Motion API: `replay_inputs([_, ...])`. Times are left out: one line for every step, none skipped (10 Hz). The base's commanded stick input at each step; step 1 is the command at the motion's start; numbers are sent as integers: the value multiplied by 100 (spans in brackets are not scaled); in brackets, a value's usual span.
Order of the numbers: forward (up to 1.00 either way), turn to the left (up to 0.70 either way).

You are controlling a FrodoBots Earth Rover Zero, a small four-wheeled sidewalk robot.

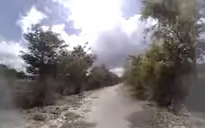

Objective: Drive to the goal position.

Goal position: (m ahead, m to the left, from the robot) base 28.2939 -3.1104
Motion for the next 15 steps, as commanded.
replay_inputs([70, 0])
replay_inputs([70, 0])
replay_inputs([70, 0])
replay_inputs([70, 0])
replay_inputs([70, 0])
replay_inputs([70, 0])
replay_inputs([70, 0])
replay_inputs([70, 0])
replay_inputs([70, 0])
replay_inputs([70, 0])
replay_inputs([70, 0])
replay_inputs([70, 0])
replay_inputs([70, 7])
replay_inputs([70, 27])
replay_inputs([70, 13])
